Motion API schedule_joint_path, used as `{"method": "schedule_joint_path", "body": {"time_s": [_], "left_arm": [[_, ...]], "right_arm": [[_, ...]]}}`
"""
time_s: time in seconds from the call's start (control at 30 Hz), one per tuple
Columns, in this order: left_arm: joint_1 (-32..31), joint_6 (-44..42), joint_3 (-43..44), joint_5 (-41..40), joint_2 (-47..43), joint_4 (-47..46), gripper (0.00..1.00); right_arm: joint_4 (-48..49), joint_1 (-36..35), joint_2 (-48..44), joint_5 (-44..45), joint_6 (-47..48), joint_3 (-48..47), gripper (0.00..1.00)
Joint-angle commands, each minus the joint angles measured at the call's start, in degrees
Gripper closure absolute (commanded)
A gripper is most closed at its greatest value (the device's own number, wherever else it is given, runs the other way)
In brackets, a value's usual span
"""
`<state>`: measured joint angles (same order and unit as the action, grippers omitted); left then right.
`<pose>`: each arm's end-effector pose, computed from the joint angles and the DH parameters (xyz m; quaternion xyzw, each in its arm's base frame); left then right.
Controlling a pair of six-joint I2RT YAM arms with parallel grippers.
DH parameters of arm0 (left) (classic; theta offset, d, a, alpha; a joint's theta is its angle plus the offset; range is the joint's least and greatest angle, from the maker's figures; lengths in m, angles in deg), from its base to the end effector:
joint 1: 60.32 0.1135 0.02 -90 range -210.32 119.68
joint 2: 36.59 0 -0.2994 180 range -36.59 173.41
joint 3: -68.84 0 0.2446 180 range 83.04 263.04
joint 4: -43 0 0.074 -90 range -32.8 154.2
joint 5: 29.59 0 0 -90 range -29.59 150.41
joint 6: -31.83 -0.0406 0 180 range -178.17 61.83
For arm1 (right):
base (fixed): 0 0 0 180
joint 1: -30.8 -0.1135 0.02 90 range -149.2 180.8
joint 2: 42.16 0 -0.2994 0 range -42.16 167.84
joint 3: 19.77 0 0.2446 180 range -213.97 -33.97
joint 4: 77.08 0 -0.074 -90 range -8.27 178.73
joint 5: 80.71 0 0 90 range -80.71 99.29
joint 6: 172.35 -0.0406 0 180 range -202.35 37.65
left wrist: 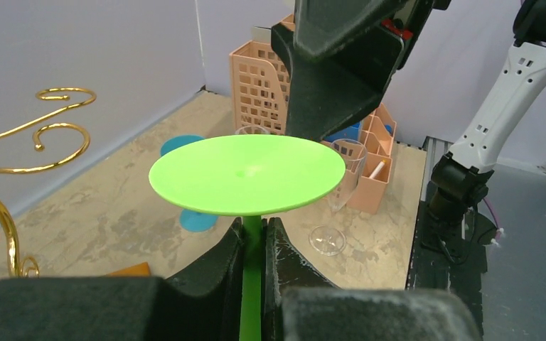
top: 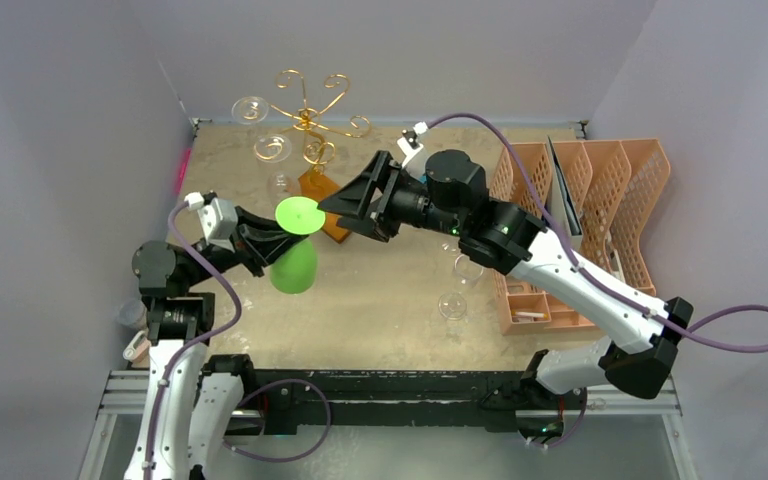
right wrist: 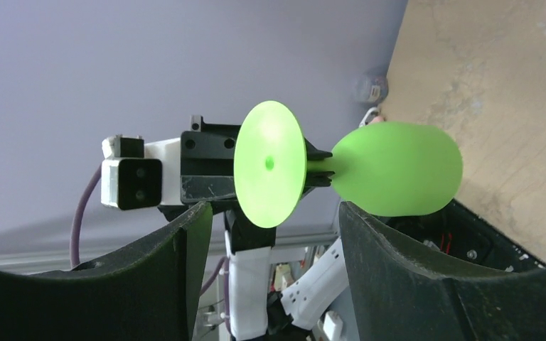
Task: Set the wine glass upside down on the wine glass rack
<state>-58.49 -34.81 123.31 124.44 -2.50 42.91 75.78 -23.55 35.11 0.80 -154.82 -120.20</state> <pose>0.0884 -0.0337 0.3986 0.3196 0.5668 -0.4271 0.6278 0.1658 0.2414 0.4938 0.0650 0.7281 0.6325 0.2561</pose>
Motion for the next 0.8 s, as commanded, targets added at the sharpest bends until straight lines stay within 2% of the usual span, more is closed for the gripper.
{"method": "schedule_joint_path", "body": {"time_s": [0.0, 0.1, 0.3, 0.47, 0.7, 0.77], "left_arm": [[-0.24, 2.32, 1.75, 3.1, 0.97, -10.72, 1.0], [-0.52, 3.01, 0.91, 3.07, 1.36, -13.19, 1.0], [-1.17, 3.87, 0.07, 4.27, 1.38, -15.49, 1.0], [-1.41, 4.24, -0.72, 4.35, 0.93, -16.82, 1.0], [-1.42, 4.24, -1.34, 4.09, 0.81, -16.45, 1.0], [-1.46, 3.73, -1.32, 3.91, 0.85, -15.52, 1.0]], "right_arm": [[0.62, 0.24, 1.82, -4.52, -3.06, -2.24, 0.33], [1.25, 0.27, 2.16, -5.2, -3.2, -1.72, 0.38], [2.97, 0.22, 2.46, -5.31, -3.67, -1.11, 0.55], [4.76, 0.23, 4.36, -7.13, -5.8, -1.66, 0.61], [9.41, 0.29, 5.1, -7.81, -8.38, 0.78, 0.83], [9.93, 0.31, 5.21, -7.81, -8.52, 0.98, 0.94]]}}
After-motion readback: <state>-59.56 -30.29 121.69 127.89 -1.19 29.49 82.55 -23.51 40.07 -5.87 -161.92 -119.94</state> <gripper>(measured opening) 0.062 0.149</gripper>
